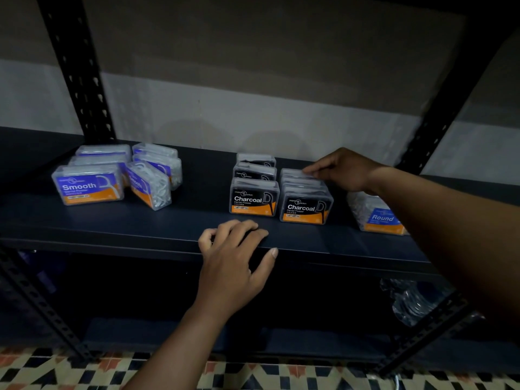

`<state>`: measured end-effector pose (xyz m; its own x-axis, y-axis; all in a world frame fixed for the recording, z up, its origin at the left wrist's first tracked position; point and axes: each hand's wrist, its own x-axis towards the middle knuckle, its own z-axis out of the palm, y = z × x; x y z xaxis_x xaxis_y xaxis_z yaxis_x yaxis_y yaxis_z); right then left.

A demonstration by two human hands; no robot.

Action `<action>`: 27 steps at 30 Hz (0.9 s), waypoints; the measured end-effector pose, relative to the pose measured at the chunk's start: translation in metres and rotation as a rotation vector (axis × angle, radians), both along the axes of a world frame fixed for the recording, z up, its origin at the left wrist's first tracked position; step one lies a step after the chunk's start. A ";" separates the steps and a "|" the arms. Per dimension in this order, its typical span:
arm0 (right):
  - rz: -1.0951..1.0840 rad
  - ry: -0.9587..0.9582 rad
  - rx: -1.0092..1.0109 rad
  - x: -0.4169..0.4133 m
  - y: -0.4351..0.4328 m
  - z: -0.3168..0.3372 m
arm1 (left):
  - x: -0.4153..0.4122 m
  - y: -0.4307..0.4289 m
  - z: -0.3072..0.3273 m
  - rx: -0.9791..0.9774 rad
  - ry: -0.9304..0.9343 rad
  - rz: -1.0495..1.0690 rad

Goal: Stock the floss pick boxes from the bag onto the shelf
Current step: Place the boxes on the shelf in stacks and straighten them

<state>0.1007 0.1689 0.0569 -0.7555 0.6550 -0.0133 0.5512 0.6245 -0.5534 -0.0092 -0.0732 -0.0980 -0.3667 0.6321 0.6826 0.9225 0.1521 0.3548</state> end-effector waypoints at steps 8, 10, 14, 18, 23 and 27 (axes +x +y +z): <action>0.021 -0.013 0.024 0.002 0.002 -0.001 | 0.000 0.000 -0.002 0.019 0.012 0.001; 0.035 0.006 0.036 0.001 -0.003 0.003 | 0.000 0.000 -0.002 0.017 0.014 0.003; 0.132 -0.081 -0.022 0.002 -0.017 0.014 | -0.001 0.001 -0.002 0.015 0.017 0.002; 0.208 -0.292 0.053 0.001 -0.022 0.013 | 0.000 0.001 -0.001 0.011 0.023 0.008; 0.176 -0.367 0.128 -0.001 -0.022 0.008 | 0.000 0.000 -0.001 0.003 0.017 0.007; 0.172 -0.372 0.139 -0.001 -0.020 0.008 | 0.000 0.000 -0.001 0.010 0.017 0.006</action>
